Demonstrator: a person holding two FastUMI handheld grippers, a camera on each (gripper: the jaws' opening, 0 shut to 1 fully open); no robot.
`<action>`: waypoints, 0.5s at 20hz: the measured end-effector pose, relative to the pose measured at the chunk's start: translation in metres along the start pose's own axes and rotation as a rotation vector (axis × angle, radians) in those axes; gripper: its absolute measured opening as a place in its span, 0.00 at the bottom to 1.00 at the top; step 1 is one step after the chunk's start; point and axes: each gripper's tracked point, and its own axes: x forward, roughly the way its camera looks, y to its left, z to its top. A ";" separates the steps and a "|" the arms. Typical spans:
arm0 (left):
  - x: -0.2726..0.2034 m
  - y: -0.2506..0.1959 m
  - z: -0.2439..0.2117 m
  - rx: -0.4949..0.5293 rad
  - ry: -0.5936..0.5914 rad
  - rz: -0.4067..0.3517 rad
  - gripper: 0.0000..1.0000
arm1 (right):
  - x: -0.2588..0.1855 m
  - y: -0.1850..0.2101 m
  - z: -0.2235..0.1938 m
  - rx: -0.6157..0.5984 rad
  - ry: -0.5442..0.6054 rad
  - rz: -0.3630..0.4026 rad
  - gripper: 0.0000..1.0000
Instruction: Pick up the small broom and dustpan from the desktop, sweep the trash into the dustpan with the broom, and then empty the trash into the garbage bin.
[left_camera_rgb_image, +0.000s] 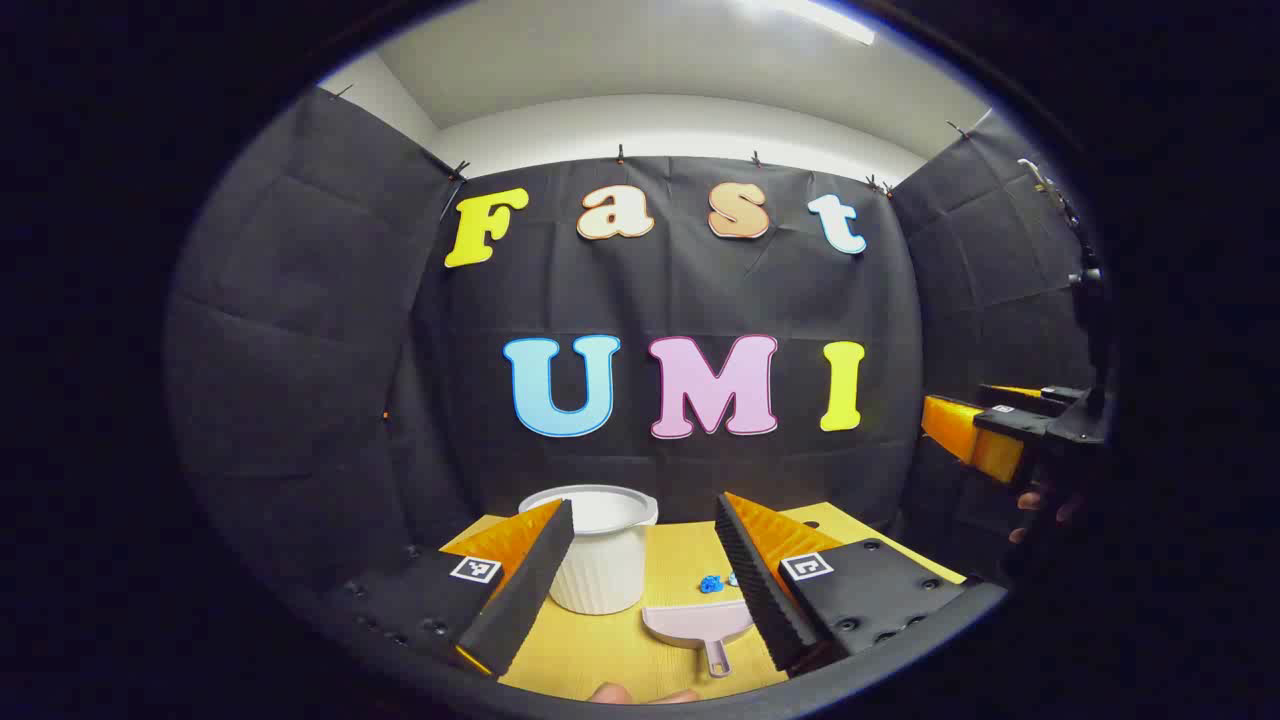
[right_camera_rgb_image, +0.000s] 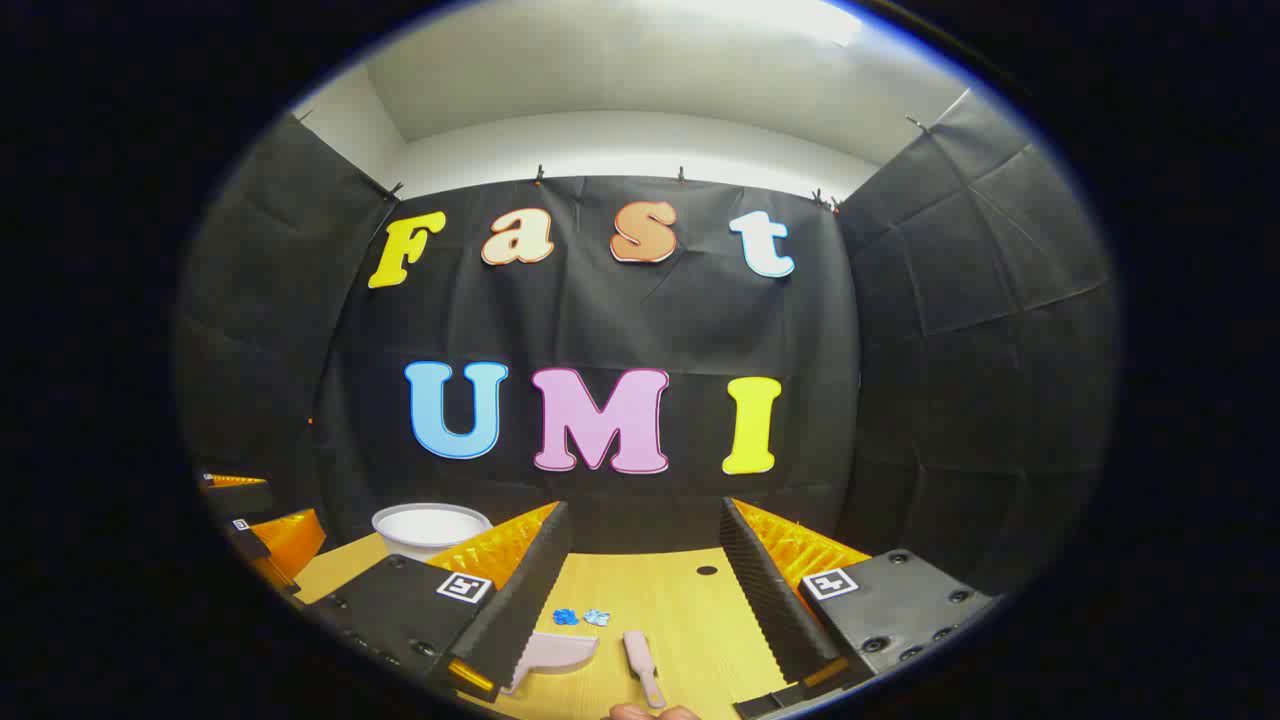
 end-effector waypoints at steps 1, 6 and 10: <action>0.003 0.003 -0.002 -0.007 0.009 -0.001 0.84 | -0.002 0.007 0.002 -0.011 -0.017 0.005 0.92; 0.021 0.004 -0.009 -0.042 0.011 -0.031 0.84 | 0.006 0.034 0.002 -0.039 -0.053 0.070 0.92; 0.042 -0.008 -0.011 0.014 0.024 -0.030 0.84 | 0.023 0.042 -0.004 -0.058 -0.067 0.102 0.98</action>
